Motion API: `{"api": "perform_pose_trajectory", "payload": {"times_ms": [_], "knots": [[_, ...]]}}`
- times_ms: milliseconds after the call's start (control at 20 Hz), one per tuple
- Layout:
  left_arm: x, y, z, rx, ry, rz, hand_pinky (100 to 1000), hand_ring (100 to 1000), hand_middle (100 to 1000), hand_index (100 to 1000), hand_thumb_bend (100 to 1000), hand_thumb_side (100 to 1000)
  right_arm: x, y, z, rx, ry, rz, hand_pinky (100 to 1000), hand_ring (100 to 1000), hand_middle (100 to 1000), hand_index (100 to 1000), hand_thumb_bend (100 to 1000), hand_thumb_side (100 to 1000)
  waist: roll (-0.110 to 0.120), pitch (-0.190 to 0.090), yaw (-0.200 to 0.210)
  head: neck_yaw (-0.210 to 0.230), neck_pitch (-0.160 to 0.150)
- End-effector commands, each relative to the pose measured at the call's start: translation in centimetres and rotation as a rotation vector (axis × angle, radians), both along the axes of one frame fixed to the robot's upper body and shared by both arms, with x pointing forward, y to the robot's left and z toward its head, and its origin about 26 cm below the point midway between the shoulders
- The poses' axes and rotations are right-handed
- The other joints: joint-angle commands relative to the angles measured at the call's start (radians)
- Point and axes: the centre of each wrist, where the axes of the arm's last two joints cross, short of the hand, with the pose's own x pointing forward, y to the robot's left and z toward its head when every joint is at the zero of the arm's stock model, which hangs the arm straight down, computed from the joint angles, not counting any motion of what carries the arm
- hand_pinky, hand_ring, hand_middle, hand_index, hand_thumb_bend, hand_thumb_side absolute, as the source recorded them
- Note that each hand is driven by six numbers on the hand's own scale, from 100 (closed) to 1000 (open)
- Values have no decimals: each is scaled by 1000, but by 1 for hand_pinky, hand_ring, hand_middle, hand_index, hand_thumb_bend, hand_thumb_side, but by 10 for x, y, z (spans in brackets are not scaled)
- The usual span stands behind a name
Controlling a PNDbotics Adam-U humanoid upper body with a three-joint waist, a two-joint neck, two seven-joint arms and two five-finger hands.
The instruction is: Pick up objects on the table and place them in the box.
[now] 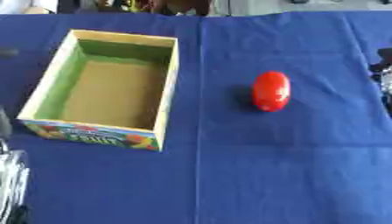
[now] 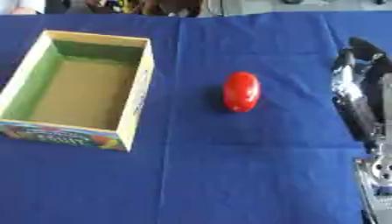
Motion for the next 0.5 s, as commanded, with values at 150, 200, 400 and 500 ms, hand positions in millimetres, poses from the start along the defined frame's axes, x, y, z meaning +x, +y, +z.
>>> {"api": "perform_pose_trajectory", "payload": {"times_ms": [150,200,400,500], "knots": [[-3,0,6,0,-25,-6,594,844,789,759,100,1000,-3,-1,7,-14,-26,1,653,666,720,871,100,723,-1,-16,1,4,1],[-3,0,6,0,-25,-6,595,844,789,759,100,1000,-3,-1,7,-13,-26,1,653,666,720,871,100,723,-2,-16,1,6,2],[-3,0,6,-1,-25,-7,595,845,789,759,100,1000,-3,-1,7,-14,-24,0,654,668,721,872,100,725,-1,-15,2,27,8],[-3,0,6,-1,-25,-7,595,845,789,759,100,1000,-3,-1,7,-19,-23,-2,655,669,723,872,100,730,-1,-14,2,31,10]]}}
